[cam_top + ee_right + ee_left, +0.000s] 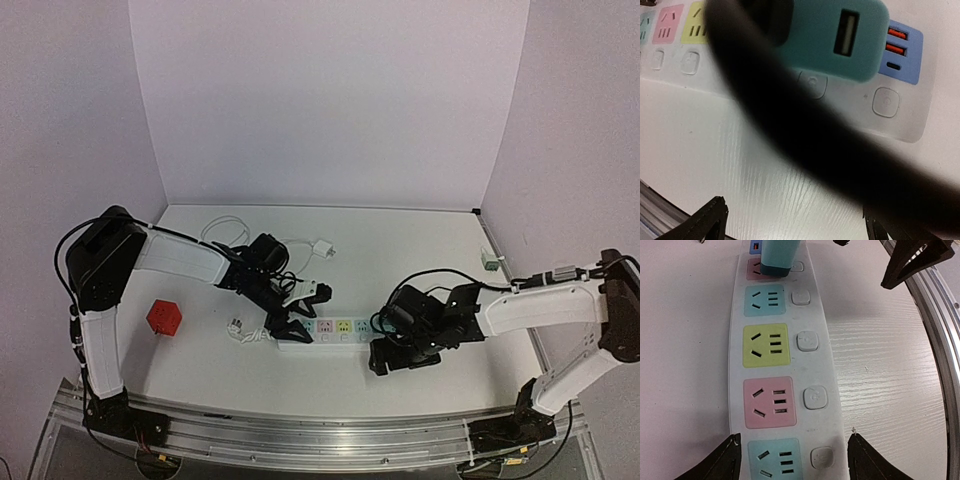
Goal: Insert the plug
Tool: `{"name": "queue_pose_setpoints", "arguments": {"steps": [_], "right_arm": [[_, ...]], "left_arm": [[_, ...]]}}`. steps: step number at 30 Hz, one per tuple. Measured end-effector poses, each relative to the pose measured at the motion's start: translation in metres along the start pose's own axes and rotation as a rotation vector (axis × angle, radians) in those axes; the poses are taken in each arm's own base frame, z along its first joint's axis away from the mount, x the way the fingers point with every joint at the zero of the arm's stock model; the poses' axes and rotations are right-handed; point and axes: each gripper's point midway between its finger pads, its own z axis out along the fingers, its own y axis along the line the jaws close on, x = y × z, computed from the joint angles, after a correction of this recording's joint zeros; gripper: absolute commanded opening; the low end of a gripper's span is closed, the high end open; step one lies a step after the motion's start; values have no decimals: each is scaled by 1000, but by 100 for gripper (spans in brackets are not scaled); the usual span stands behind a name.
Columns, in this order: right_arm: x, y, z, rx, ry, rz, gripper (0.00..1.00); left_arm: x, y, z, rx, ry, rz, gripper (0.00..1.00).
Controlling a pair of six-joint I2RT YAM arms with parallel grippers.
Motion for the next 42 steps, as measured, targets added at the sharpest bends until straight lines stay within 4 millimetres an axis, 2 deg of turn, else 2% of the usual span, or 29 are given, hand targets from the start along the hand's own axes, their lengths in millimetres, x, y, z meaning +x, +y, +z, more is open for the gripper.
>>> {"name": "queue_pose_setpoints", "arguments": {"steps": [8, 12, 15, 18, 23, 29, 31, 34, 37, 42], "right_arm": [[10, 14, -34, -141, 40, -25, 89], [24, 25, -42, -233, 125, -50, 75], [27, 27, -49, -286, 166, -42, 70], [11, 23, -60, -327, 156, 14, 72], [-42, 19, -88, -388, 44, 103, 84], [-74, 32, -110, -466, 10, 117, 95], [-85, 27, -108, -433, 12, 143, 96], [-99, 15, -101, -333, 24, 192, 88], [-109, 5, -90, -234, 41, 236, 85], [-106, -7, -71, -99, 99, 253, 89]], "left_arm": [[3, -3, 0, 0, -2, 3, 73], [2, -2, 0, -3, -5, 6, 73], [2, -2, 0, -3, -5, 6, 73], [2, -2, 0, -3, -5, 7, 73], [2, -2, 0, -3, -4, 6, 73], [1, -2, -1, -4, -6, 8, 73], [1, -2, -1, -5, -7, 8, 73], [2, -3, -1, -3, -5, 6, 73], [2, -3, -1, -3, -5, 6, 73], [2, -3, -2, -3, -6, 7, 73]]}}
